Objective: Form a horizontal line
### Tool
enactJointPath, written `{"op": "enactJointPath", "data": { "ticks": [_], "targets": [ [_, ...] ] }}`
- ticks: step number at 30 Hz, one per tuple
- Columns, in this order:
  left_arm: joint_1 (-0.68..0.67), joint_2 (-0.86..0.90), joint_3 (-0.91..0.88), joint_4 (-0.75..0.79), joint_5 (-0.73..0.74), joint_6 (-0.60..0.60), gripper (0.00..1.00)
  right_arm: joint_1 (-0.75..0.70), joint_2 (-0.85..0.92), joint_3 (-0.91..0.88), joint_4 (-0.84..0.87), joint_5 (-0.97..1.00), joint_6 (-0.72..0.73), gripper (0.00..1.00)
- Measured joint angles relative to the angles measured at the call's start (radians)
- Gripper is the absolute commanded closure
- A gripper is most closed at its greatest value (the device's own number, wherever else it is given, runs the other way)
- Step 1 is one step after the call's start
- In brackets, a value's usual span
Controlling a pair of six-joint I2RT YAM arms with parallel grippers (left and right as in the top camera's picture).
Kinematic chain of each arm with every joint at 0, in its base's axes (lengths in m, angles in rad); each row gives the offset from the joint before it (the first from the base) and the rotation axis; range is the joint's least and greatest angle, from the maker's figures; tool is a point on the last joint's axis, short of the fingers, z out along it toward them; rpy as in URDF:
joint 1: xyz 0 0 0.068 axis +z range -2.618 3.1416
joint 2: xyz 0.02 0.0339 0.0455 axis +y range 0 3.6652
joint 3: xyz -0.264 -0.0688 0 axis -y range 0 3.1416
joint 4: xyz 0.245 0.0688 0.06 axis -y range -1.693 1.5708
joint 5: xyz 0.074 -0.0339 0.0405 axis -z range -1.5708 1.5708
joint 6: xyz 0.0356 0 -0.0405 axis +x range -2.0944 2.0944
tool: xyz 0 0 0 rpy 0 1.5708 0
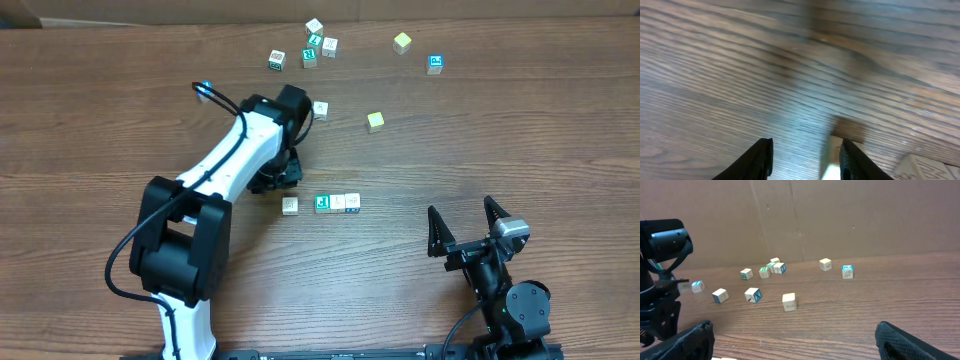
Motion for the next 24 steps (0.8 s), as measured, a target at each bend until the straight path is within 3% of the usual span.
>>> {"op": "enactJointPath", "data": {
  "ticks": [3,6,7,24],
  "targets": [
    [0.024,0.000,0.000,-0.032,-0.003,0.000,0.69,0.000,0.000,0.000,0.000,0.000,0.000,0.00],
    [0.038,0.000,0.000,-0.076,-0.005,-0.002,0.92,0.000,0.000,0.000,-0.001,0.000,0.000,0.00],
    [0.039,0.000,-0.001,-0.087,-0.006,-0.006,0.96,0.000,0.000,0.000,0.000,0.000,0.000,0.00],
    [0.003,0.000,-0.002,-0.171,0.032,0.061,0.96,0.000,0.000,0.000,0.000,0.000,0.000,0.00]
  ]
}}
